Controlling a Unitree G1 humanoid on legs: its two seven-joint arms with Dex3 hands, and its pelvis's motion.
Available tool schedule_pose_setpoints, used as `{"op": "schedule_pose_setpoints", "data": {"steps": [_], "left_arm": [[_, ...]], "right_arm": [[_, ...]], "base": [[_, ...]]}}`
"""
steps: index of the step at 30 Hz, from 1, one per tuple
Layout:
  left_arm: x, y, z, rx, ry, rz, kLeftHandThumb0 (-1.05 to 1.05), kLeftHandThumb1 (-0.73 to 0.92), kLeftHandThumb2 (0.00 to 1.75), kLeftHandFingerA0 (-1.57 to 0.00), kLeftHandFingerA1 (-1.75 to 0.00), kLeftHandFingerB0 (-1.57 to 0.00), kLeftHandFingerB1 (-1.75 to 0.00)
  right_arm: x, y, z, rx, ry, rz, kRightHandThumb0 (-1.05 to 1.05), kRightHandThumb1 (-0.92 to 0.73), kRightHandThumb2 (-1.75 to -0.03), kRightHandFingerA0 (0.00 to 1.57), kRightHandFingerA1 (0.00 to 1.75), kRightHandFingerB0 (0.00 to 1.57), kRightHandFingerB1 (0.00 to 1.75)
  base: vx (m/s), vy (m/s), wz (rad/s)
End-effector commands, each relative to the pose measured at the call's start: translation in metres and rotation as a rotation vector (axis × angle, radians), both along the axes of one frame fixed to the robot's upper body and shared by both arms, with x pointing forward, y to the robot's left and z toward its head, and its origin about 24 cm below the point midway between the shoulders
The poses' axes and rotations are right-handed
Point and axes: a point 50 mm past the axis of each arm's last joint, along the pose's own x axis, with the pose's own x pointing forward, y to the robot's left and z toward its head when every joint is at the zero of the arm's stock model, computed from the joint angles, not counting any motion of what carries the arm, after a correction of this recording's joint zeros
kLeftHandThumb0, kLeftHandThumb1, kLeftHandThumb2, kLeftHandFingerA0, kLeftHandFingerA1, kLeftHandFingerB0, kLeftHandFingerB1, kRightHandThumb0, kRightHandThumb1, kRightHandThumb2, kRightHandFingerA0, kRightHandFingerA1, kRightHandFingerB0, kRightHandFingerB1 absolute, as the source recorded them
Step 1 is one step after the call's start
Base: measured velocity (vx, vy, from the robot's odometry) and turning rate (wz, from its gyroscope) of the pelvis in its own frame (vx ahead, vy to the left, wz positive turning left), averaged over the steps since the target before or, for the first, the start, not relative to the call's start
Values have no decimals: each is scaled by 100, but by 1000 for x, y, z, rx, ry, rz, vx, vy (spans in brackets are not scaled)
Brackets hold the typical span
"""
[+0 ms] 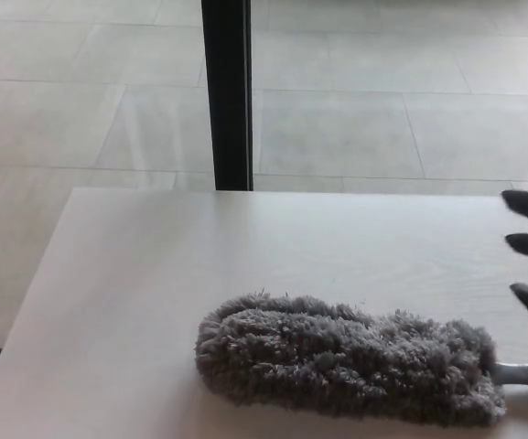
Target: The robot uses its right hand to pick up the duster kept in the middle of the desk and use it to wipe the desk by swiping its surface twice
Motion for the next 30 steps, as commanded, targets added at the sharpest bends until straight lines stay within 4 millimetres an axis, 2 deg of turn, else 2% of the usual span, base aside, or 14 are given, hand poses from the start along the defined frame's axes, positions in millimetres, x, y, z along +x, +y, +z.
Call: {"op": "schedule_pose_setpoints", "data": {"steps": [1,7,8,10,11,12,13,15,16,19,23,25,26,30], "left_arm": [[6,13,13,24,-63,-8,-56,71,61,-66,-56,-50,-42],[5,14,14,28,-69,-12,-59,69,61,-66,-60,-49,-43],[6,17,16,29,-74,-21,-59,70,61,-65,-57,-50,-43],[8,16,16,34,-67,-33,-58,71,61,-66,-57,-50,-43],[8,16,16,24,-78,-14,-58,70,61,-67,-57,-51,-43],[8,16,16,20,-83,-7,-56,70,61,-66,-57,-50,-44],[8,16,16,17,-89,0,-56,70,61,-66,-57,-50,-44],[11,16,16,22,-88,-13,-58,69,61,-68,-59,-50,-44],[12,17,17,19,-93,-10,-58,68,60,-67,-60,-52,-45],[13,16,17,19,-92,-12,-58,68,61,-66,-55,-54,-45],[14,17,16,21,-81,-4,-61,66,60,-70,-53,-57,-44],[14,16,16,-9,-110,40,-60,62,59,-68,-55,-56,-45],[14,16,16,16,-87,7,-62,65,60,-73,-55,-58,-45],[17,15,16,5,-87,-37,-59,68,61,-66,-56,-53,-45]], "right_arm": [[-7,58,-43,-456,72,338,-68,-71,-62,25,50,28,33],[-5,61,-49,-572,74,368,-71,-72,-63,20,58,23,35],[-3,62,-50,-604,62,361,-74,-57,-93,19,61,17,47],[1,61,-49,-688,32,350,-75,-59,-96,24,64,14,46],[4,62,-50,-688,19,336,-73,-71,-62,26,71,23,38],[5,62,-50,-689,19,333,-72,-54,-92,27,67,19,49],[6,62,-50,-689,21,332,-72,-54,-92,27,67,19,49],[8,62,-51,-693,24,324,-71,-54,-92,27,67,19,49],[8,63,-53,-693,15,318,-71,-69,-61,27,73,26,39],[7,70,-59,-713,-21,328,-68,-68,-60,27,82,29,40],[2,79,-69,-777,-77,391,-64,-67,-60,21,108,28,43],[0,79,-74,-816,-105,402,-64,-65,-59,21,101,29,43],[-1,78,-78,-836,-128,399,-62,-69,-59,20,99,31,44],[-6,73,-88,-895,-212,380,-48,-72,-59,17,98,34,50]], "base": [[0,0,0],[0,0,0],[0,0,0],[0,0,0],[0,0,0],[0,0,0],[0,0,0],[0,0,0],[0,0,0],[0,0,0],[0,0,0],[0,0,0],[0,0,0],[0,0,0]]}}
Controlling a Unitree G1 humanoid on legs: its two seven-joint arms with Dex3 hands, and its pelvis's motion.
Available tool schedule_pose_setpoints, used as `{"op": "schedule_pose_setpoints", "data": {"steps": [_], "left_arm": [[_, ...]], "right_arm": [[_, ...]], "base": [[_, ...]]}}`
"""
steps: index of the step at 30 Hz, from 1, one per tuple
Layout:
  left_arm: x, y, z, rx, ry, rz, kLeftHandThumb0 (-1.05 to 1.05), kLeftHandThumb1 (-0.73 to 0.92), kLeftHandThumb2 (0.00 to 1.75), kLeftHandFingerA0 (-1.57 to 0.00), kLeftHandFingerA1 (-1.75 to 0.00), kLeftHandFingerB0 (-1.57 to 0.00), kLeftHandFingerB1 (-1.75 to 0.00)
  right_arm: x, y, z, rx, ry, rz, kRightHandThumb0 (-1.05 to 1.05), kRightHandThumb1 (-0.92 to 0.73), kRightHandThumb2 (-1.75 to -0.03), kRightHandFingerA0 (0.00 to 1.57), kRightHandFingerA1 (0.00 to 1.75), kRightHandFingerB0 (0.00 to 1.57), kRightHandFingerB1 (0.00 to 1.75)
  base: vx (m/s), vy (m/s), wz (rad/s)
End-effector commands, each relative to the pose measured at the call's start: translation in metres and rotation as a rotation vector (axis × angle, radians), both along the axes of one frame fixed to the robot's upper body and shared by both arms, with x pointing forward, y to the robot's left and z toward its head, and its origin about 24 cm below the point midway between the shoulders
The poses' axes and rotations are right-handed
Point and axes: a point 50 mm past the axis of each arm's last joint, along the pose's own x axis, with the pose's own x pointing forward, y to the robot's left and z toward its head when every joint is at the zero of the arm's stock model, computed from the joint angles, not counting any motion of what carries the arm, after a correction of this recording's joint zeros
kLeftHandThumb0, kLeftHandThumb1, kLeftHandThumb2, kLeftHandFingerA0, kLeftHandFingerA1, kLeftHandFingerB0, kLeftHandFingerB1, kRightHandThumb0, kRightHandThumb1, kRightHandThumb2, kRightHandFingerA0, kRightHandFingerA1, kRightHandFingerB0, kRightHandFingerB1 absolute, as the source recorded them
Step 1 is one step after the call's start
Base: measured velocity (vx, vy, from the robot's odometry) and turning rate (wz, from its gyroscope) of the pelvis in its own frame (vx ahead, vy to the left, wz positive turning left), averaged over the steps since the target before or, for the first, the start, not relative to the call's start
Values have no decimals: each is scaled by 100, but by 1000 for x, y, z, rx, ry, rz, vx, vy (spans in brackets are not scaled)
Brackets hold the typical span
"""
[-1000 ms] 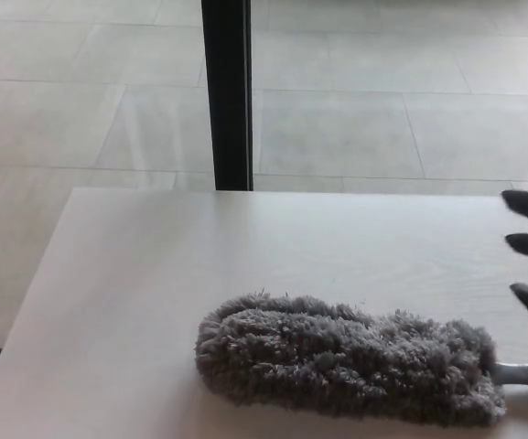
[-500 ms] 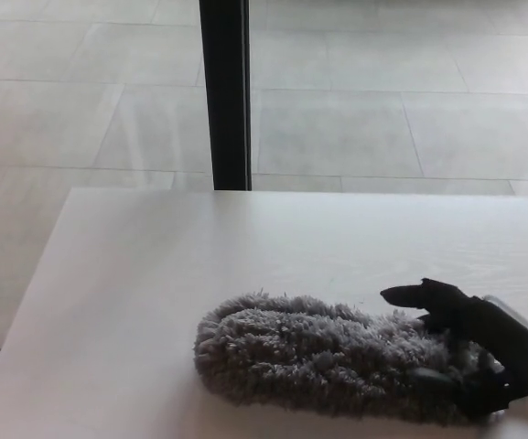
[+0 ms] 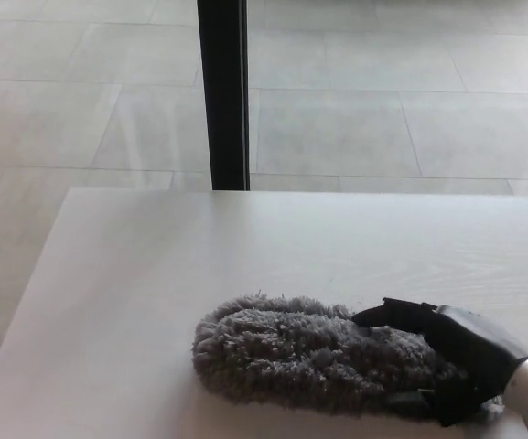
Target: The robot uses its right hand to pick up the duster kept in the middle of the desk and use it to wipe the desk by swiping its surface twice
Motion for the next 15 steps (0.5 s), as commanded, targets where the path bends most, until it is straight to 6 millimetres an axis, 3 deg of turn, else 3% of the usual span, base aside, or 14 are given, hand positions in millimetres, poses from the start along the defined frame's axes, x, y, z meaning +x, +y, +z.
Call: {"op": "schedule_pose_setpoints", "data": {"steps": [1,2,3,4,6,9,11,12,15], "left_arm": [[3,17,16,31,-41,-16,-59,68,61,-67,-55,-54,-44],[4,17,16,36,-38,-21,-59,68,61,-68,-55,-55,-45],[4,18,16,1,-62,13,-56,67,60,-65,-58,-54,-46],[3,18,16,-12,-68,23,-55,67,60,-65,-57,-53,-45],[3,18,16,-8,-62,14,-55,67,60,-65,-57,-53,-45],[3,17,16,-1,-57,2,-54,67,60,-66,-58,-54,-46],[3,17,16,0,-55,-9,-53,67,60,-66,-58,-54,-47],[3,17,15,-6,-58,-7,-52,67,60,-64,-58,-53,-47],[3,16,15,-13,-62,-2,-51,67,60,-63,-58,-53,-47]], "right_arm": [[-17,-4,-30,-340,-292,191,-47,-76,-60,17,99,33,51],[-19,-5,-33,-351,-318,203,-49,-55,-96,24,76,31,61],[-24,-6,-38,-368,-368,216,-48,-53,-94,30,78,31,63],[-27,-6,-40,-357,-409,224,-36,-69,-59,28,101,38,58],[-30,-6,-42,-331,-445,229,-36,-69,-59,28,101,38,58],[-42,-7,-53,-344,-580,264,-34,-71,-63,32,118,26,76],[-46,-7,-56,-333,-634,292,-40,-85,-64,57,161,25,98],[-47,-6,-56,-321,-647,301,-44,-68,-110,111,130,50,88],[-49,-5,-55,-318,-661,322,-42,-69,-110,110,130,49,88]], "base": [[0,0,0],[0,0,0],[0,0,0],[0,0,0],[0,0,0],[0,0,0],[0,0,0],[0,0,0],[0,0,0]]}}
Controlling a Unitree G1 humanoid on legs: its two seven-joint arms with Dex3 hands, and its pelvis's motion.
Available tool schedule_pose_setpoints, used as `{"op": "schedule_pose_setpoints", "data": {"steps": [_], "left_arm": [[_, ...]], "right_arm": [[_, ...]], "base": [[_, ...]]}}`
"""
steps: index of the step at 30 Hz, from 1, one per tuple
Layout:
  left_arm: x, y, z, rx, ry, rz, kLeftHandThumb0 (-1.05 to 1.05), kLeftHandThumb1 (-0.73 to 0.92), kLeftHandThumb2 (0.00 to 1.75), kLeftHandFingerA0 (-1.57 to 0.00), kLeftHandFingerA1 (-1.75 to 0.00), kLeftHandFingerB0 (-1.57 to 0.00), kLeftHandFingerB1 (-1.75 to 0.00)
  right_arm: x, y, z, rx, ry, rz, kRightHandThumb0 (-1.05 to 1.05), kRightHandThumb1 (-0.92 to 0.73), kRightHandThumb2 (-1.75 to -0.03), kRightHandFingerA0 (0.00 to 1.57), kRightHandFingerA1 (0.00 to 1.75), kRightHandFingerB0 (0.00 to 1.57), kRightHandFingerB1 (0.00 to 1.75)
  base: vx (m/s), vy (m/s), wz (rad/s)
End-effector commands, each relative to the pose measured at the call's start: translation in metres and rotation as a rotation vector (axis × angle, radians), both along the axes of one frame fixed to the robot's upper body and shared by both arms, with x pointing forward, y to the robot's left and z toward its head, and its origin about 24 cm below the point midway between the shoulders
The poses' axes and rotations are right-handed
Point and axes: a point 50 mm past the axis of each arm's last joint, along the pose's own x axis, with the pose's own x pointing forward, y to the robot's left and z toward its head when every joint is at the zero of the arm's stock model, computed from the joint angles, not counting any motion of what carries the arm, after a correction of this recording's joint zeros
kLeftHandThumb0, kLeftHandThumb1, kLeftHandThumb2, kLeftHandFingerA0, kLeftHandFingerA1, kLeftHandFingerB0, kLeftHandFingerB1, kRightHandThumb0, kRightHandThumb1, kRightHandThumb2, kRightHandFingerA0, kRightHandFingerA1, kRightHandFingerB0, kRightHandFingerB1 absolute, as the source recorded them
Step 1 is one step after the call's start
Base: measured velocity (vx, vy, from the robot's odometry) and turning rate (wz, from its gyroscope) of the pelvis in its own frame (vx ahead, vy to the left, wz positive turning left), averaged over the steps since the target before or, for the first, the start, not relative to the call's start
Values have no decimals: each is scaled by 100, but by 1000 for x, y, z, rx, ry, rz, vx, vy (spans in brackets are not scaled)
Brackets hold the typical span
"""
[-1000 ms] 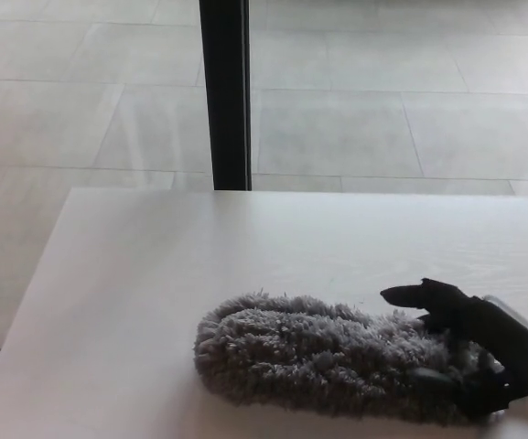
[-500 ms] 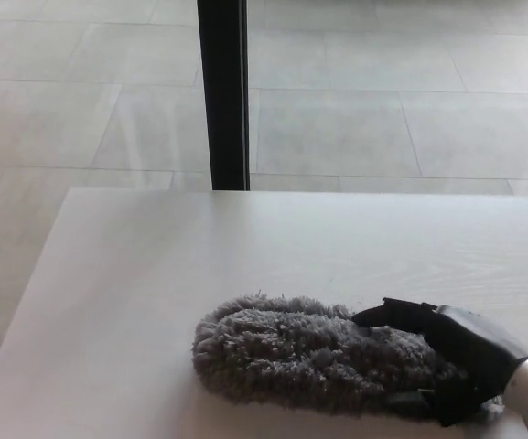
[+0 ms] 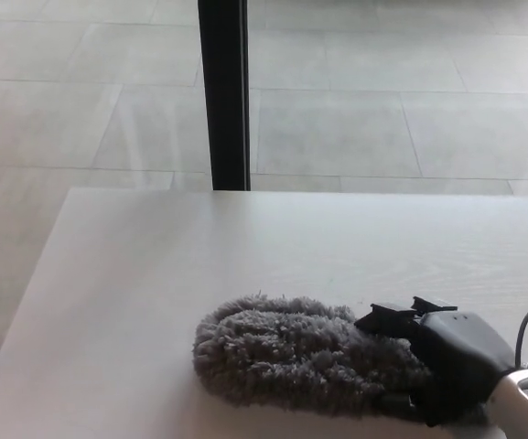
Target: The robot uses its right hand to pick up the duster kept in the middle of the desk and use it to wipe the desk by swiping its surface twice
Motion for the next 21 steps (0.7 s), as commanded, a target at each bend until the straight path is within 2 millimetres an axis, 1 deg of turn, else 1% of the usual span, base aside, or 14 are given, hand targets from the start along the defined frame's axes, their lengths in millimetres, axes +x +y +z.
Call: {"op": "schedule_pose_setpoints", "data": {"steps": [1,3,5,7,8,9,10,12,15,16,17,18,20,21], "left_arm": [[0,17,15,-1,-50,-2,-49,68,61,-64,-58,-54,-47],[0,17,15,1,-50,-2,-49,67,60,-64,-58,-54,-47],[-1,17,15,-10,-50,2,-46,71,61,-63,-56,-55,-46],[-1,17,14,-11,-47,28,-42,72,61,-66,-55,-57,-46],[0,16,14,0,-41,9,-45,73,62,-64,-54,-56,-46],[1,16,15,14,-31,-22,-45,73,62,-64,-54,-56,-46],[1,16,15,14,-36,-36,-44,75,62,-60,-55,-54,-47],[2,16,15,11,-41,-39,-48,72,62,-62,-54,-55,-45],[4,16,16,-10,-67,-22,-47,70,61,-62,-56,-54,-47],[4,16,16,-9,-65,-20,-45,73,62,-65,-58,-54,-46],[5,16,16,-9,-66,-20,-45,73,62,-65,-58,-54,-47],[5,16,16,-10,-64,-19,-45,73,62,-66,-57,-55,-46],[6,17,16,0,-61,-34,-48,70,61,-66,-56,-55,-46],[7,17,17,-5,-69,-30,-48,67,60,-63,-57,-55,-47]], "right_arm": [[-52,-12,-47,-242,-465,326,-43,-88,-67,96,175,46,124],[-56,-9,-49,-229,-468,338,-42,-85,-68,93,175,54,130],[-62,-3,-52,-194,-484,361,-38,-80,-73,91,175,53,143],[-67,3,-55,-158,-510,379,-34,-74,-79,94,175,59,142],[-68,5,-55,-147,-521,384,-30,-66,-81,92,175,60,144],[-69,7,-56,-138,-535,390,-35,-72,-69,88,175,64,129],[-70,9,-57,-137,-540,400,-33,-69,-78,89,175,67,126],[-74,19,-58,-127,-552,425,-37,-70,-69,87,175,76,111],[-77,25,-61,-120,-557,441,-38,-70,-68,85,175,78,108],[-78,26,-62,-116,-552,441,-40,-68,-66,89,175,82,103],[-81,29,-64,-114,-541,450,-43,-52,-98,116,134,79,98],[-83,31,-65,-116,-538,456,-39,-66,-65,86,175,78,108],[-86,33,-68,-108,-537,464,-36,-68,-67,83,175,76,112],[-87,33,-70,-105,-542,466,-33,-68,-73,84,175,67,124]], "base": [[0,0,0],[0,0,0],[0,0,0],[0,0,0],[0,0,0],[0,0,0],[0,0,0],[0,0,0],[0,0,0],[0,0,0],[0,0,0],[0,0,0],[0,0,0],[0,0,0]]}}
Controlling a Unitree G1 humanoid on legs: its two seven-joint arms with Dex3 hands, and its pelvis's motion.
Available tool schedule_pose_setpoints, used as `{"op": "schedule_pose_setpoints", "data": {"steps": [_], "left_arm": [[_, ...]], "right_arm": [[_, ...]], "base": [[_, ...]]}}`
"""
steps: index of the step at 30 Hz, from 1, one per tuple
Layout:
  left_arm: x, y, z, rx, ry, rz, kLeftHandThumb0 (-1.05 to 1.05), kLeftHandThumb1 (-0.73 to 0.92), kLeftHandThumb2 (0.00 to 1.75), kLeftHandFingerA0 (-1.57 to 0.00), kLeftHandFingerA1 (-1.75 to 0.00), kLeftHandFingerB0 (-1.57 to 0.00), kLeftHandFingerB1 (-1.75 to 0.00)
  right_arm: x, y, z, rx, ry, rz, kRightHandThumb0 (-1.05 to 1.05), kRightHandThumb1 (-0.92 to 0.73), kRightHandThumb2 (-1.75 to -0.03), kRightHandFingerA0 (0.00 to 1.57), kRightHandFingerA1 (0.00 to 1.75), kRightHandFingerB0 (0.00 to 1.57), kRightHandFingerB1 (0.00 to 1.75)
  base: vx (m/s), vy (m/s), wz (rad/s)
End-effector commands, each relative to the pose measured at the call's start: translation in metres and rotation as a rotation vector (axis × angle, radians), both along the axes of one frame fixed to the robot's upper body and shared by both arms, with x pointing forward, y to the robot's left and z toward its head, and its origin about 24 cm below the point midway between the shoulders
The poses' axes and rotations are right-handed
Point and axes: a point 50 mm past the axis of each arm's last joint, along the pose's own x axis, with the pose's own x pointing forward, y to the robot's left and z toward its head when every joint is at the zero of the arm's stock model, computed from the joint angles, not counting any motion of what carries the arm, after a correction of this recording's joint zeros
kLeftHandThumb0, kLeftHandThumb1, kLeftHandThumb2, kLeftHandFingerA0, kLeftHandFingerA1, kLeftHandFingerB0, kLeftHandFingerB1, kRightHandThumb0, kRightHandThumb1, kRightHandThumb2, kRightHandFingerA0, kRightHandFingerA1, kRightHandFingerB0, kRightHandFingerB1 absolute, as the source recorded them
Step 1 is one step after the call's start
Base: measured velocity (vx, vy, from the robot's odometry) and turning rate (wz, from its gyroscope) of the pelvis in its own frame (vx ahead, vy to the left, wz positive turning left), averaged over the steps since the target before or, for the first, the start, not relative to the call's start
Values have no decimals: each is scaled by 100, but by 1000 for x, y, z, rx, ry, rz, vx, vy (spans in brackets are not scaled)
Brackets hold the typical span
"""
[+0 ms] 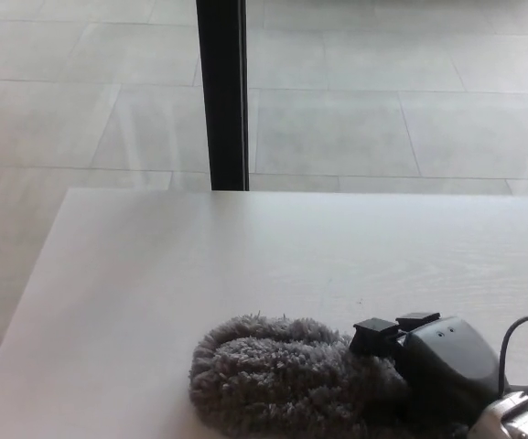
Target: The robot uses its right hand to pick up the duster kept in the middle of the desk and use it to wipe the desk by swiping its surface twice
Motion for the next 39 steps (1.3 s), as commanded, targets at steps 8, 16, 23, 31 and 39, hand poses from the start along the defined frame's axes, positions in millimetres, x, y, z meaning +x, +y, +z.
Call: {"op": "schedule_pose_setpoints", "data": {"steps": [8,16,23,31,39], "left_arm": [[9,19,19,-3,-84,-29,-55,65,60,-61,-57,-53,-46],[14,19,21,-18,-101,-30,-57,65,60,-60,-56,-53,-46],[16,19,22,-11,-110,-41,-56,66,60,-63,-56,-53,-46],[20,17,21,-24,-137,-41,-57,65,59,-63,-61,-58,-49],[20,15,20,-30,-146,-33,-54,63,59,-67,-58,-63,-49]], "right_arm": [[-86,19,-65,-136,-331,442,-43,-68,-59,73,175,71,116],[-75,18,-61,-189,-333,503,-47,-62,-64,90,174,82,87],[-37,10,-40,-269,-233,436,-31,-55,-84,94,125,78,95],[4,-7,-25,-446,-175,147,-36,-67,-71,99,175,83,112],[21,-46,-21,-521,-122,-68,-41,-48,-95,130,140,83,94]], "base": [[0,0,0],[0,0,0],[0,0,0],[0,0,0],[0,0,0]]}}
